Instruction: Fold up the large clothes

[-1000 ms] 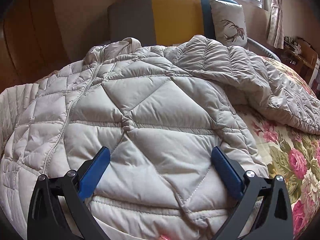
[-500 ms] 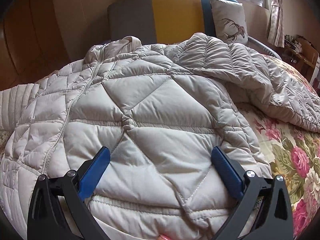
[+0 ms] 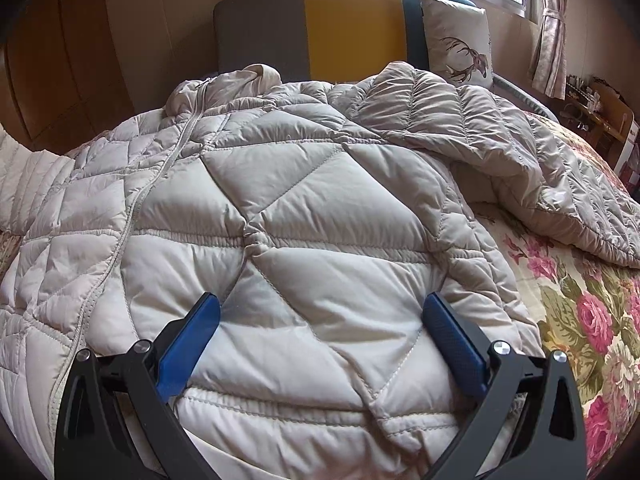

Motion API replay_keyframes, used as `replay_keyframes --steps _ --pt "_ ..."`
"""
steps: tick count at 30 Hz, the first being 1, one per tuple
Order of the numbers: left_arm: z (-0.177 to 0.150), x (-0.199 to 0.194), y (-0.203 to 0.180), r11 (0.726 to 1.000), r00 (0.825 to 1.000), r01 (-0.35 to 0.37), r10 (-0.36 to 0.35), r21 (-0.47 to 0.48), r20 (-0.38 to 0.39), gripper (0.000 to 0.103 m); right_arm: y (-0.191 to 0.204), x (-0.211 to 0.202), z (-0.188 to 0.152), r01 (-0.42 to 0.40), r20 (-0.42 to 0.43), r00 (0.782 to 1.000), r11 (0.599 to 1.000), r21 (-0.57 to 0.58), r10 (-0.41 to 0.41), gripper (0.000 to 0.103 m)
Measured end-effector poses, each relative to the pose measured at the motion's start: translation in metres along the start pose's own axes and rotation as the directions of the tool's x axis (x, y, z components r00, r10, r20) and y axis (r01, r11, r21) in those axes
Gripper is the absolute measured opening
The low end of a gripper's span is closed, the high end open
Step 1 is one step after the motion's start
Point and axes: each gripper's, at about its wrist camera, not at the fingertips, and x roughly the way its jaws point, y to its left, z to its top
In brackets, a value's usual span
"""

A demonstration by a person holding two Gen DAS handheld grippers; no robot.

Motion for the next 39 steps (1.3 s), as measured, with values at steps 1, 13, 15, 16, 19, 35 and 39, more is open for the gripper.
replay_keyframes --steps 1,13,15,16,19,35,39 --pt "-0.006 0.014 -0.013 0.999 0.999 0.032 -0.032 0.001 -0.020 0.008 0.000 0.000 0.000 0.004 0.004 1.000 1.000 -0.003 -0.004 0.101" --pt "-0.087 0.134 -0.144 0.968 0.959 0.215 -0.183 0.133 -0.216 0.008 -0.002 -0.002 -0.003 -0.004 0.030 1.000 1.000 0.002 0.004 0.101" --pt "-0.101 0.150 -0.159 0.961 0.949 0.235 -0.194 0.148 -0.249 0.008 -0.002 -0.002 -0.004 -0.003 0.034 0.999 1.000 0.005 0.003 0.101" --pt "-0.109 0.161 -0.166 0.958 0.943 0.243 -0.196 0.152 -0.271 0.008 -0.002 -0.002 -0.004 0.000 0.036 0.999 1.000 0.004 0.000 0.101" --pt "-0.135 0.195 -0.179 0.956 0.928 0.244 -0.182 0.163 -0.325 0.008 -0.002 -0.003 -0.005 0.000 0.040 0.999 1.000 0.006 -0.001 0.101" --pt "-0.130 0.136 -0.122 0.957 0.997 0.002 0.021 0.289 -0.078 0.087 -0.002 -0.004 -0.005 0.002 0.031 1.000 1.000 0.003 -0.002 0.101" --pt "-0.109 0.131 -0.057 0.926 0.959 -0.282 0.283 0.250 0.032 0.079 0.002 -0.006 0.000 0.010 -0.005 1.000 1.000 -0.010 -0.010 0.101"
